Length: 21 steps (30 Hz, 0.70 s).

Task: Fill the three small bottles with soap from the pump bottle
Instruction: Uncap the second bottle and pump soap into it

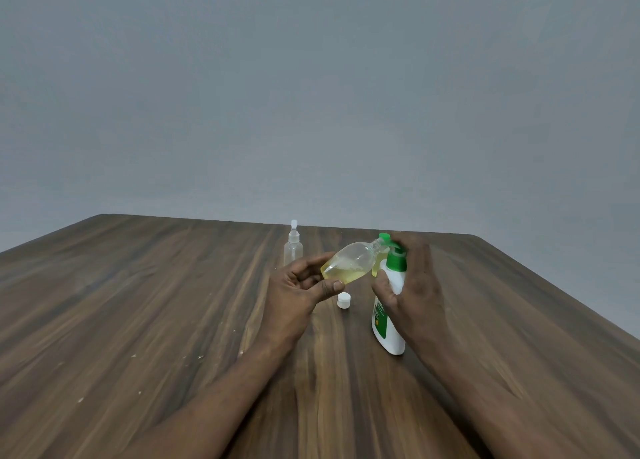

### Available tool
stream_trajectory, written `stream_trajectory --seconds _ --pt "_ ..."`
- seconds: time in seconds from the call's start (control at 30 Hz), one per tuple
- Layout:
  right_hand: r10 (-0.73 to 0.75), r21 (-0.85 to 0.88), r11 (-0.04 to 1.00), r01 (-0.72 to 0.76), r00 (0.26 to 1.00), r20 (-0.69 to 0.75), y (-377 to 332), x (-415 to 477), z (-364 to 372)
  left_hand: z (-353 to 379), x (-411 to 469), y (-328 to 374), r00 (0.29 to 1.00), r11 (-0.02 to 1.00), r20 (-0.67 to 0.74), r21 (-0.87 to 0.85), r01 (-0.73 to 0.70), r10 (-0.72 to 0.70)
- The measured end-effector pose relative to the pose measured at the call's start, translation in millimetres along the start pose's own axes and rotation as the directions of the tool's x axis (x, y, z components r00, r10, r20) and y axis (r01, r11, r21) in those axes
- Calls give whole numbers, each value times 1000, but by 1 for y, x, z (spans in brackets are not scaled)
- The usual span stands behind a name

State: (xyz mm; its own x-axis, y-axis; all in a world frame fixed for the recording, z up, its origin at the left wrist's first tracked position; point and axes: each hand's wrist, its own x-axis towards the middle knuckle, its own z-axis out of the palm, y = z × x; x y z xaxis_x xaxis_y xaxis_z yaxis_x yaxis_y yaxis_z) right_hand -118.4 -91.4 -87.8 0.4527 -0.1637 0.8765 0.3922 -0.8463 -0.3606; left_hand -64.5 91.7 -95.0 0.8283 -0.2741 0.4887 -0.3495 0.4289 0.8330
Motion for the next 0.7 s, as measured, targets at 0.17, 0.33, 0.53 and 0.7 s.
stream_trajectory --seconds 0.17,0.33,0.53,0.7 --pt "12 3 1000 -12 1000 1 1 0 1 -1 0 0 1000 1000 0 13 -12 12" --pt "-6 11 1000 6 1000 2 0 0 -1 -1 0 0 1000 1000 -3 14 -12 12" --pt "13 7 1000 -13 1000 12 -1 0 -1 -1 0 0 1000 1000 -2 9 -2 2" --pt "10 8 1000 -10 1000 11 -1 -1 0 0 -1 1 1000 1000 3 11 -9 9"
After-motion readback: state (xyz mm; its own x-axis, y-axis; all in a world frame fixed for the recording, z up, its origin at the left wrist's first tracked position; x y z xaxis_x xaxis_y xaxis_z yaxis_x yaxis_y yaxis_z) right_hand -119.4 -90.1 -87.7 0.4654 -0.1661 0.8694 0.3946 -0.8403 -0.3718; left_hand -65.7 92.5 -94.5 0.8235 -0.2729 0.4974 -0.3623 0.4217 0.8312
